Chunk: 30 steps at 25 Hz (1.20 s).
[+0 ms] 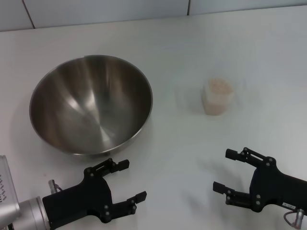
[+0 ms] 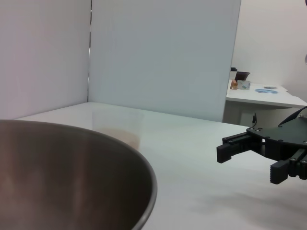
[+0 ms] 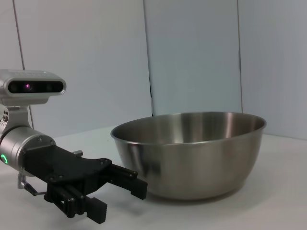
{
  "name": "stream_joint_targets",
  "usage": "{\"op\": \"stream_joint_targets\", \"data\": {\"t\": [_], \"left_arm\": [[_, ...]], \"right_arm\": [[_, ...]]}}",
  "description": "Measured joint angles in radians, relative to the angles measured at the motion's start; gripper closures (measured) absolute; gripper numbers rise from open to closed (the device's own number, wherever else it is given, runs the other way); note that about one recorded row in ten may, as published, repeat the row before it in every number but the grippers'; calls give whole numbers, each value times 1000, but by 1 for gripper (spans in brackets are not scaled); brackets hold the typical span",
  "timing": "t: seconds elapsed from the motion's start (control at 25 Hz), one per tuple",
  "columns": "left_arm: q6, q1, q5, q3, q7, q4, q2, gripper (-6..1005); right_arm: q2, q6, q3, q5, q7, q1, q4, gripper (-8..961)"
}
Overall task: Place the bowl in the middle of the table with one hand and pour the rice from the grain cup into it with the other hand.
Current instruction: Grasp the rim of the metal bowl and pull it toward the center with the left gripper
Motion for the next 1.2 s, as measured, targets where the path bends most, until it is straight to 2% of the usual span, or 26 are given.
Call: {"op": "stream_joint_targets", "data": {"t": [0.24, 0.44, 0.48, 0.52, 0.6, 0.76, 0.8, 0.84, 0.88, 1.0, 1.08, 1.2], "left_arm": [[7, 2, 5, 1, 6, 0, 0, 178], [95, 8, 11, 8, 35, 0, 5, 185], [235, 25, 15, -6, 104, 9, 12, 186], [276, 33, 13, -22, 116, 17, 15, 187], [356, 46, 10, -76, 114, 36, 20, 190], [470, 62, 11, -301, -40, 110, 29, 195], [424, 61, 29, -421, -236, 210, 47, 197], [424, 61, 29, -421, -236, 210, 47, 198], [392, 60, 39, -451, -307, 249, 57, 199], [134, 79, 154, -525, -617, 507, 90, 203], [-63, 109, 294, -539, -792, 711, 97, 206], [-264, 135, 555, -545, -1056, 945, 93, 210]], "right_arm": [[0, 0, 0, 0, -1, 3, 2, 121], [0, 0, 0, 0, -4, 7, 6, 124], [0, 0, 0, 0, -4, 7, 6, 125], [0, 0, 0, 0, -4, 8, 6, 125], [0, 0, 0, 0, -4, 9, 6, 126], [0, 3, 0, 0, -5, 10, 8, 128], [0, 5, 0, 0, -5, 11, 10, 129], [0, 5, 0, 0, -5, 11, 10, 129], [0, 5, 0, 0, -5, 11, 11, 130], [0, 8, 0, 0, -5, 11, 12, 132], [0, 10, 0, 0, -5, 11, 12, 133], [0, 10, 0, -1, -6, 13, 12, 134]]}}
